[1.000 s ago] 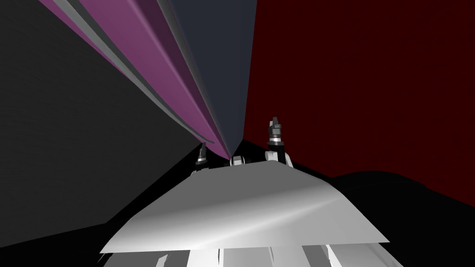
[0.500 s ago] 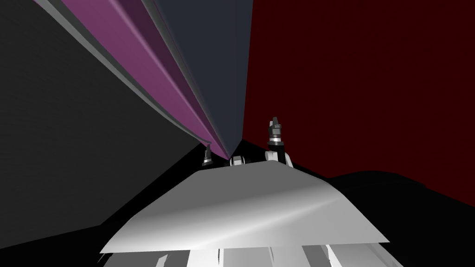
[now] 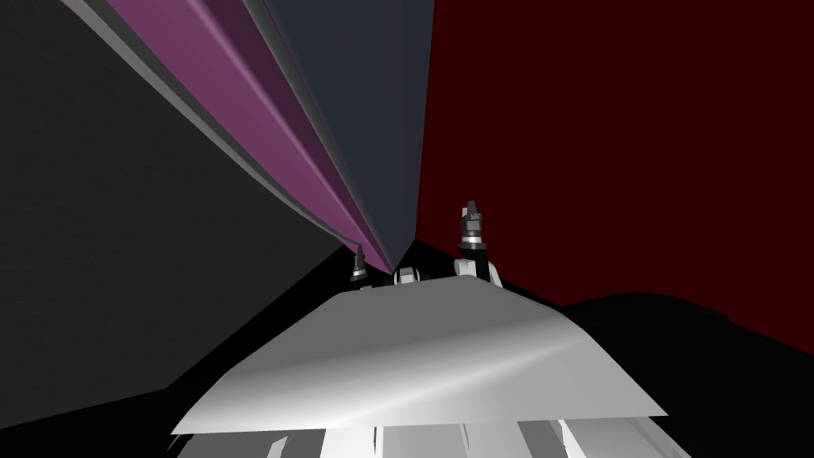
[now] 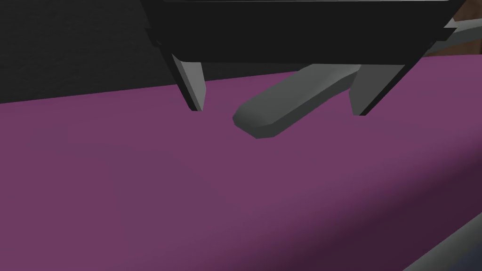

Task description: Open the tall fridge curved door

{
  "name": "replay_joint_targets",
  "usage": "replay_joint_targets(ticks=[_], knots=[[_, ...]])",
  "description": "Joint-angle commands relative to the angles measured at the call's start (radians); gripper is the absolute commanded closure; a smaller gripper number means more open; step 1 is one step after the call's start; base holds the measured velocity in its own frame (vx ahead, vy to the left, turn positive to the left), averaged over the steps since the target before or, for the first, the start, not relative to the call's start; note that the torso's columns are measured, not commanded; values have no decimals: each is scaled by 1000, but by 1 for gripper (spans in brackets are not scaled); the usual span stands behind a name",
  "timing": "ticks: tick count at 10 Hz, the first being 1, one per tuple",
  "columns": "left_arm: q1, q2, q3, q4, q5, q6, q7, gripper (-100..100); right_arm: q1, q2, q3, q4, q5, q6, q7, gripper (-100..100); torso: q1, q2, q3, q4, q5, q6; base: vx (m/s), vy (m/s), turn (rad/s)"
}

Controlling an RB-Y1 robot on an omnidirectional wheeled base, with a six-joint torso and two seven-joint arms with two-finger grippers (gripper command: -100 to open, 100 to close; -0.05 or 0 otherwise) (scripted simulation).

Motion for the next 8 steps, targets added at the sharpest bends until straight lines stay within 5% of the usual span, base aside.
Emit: replay_joint_targets(ticks=[1,2,3,6,7,8], knots=[[-25,9,1,-20,2,46,6,-100,0,0,0,0,0,0,0,0,0,0,0,0,0,0,0,-14,21],[-20,9,1,-12,2,34,5,-100,0,0,0,0,0,0,0,0,0,-1,0,1,0,1,-7,-8,7],[0,0,0,-2,0,4,1,100,0,0,0,0,0,0,0,0,1,-1,-1,0,0,1,0,10,-34],[14,-7,-1,16,-2,-26,-5,100,0,0,0,0,0,0,0,0,3,-3,-2,-1,1,0,-6,9,-12],[16,31,0,8,-4,-20,-3,-100,0,0,0,0,0,0,0,0,1,-1,-1,0,0,0,-3,-5,-3],[16,57,1,0,-5,-9,0,-100,0,0,0,0,0,0,0,0,0,0,0,0,0,0,-9,-15,-3]])
